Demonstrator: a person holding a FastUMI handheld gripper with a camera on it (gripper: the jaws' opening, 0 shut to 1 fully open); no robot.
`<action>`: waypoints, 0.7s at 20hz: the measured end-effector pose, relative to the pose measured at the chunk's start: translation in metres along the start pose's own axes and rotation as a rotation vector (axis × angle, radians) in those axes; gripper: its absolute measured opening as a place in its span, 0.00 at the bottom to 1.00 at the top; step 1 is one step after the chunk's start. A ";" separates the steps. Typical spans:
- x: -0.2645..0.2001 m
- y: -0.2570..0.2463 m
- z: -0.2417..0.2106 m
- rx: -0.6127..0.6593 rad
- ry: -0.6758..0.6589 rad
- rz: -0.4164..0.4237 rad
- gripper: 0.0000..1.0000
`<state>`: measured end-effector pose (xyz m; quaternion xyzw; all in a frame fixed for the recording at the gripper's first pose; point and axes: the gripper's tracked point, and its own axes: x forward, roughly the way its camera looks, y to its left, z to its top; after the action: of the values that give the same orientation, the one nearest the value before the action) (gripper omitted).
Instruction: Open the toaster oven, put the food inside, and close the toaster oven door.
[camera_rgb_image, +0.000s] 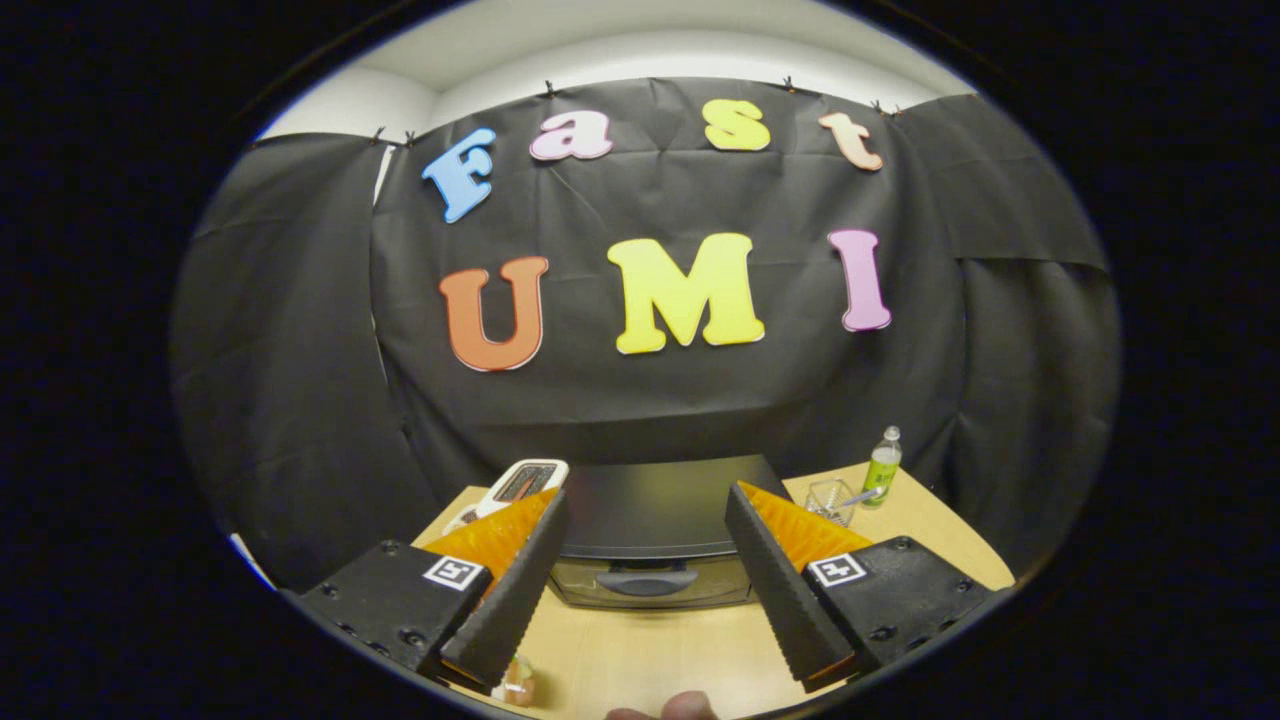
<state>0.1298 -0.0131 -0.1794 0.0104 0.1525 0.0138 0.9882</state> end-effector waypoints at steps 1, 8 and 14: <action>0.011 -0.002 -0.010 -0.004 0.017 0.003 1.00; 0.087 -0.009 -0.081 0.005 0.130 0.002 1.00; 0.128 -0.015 -0.133 -0.017 0.222 -0.009 1.00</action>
<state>0.2118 -0.0225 -0.3449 -0.0004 0.2610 0.0116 0.9653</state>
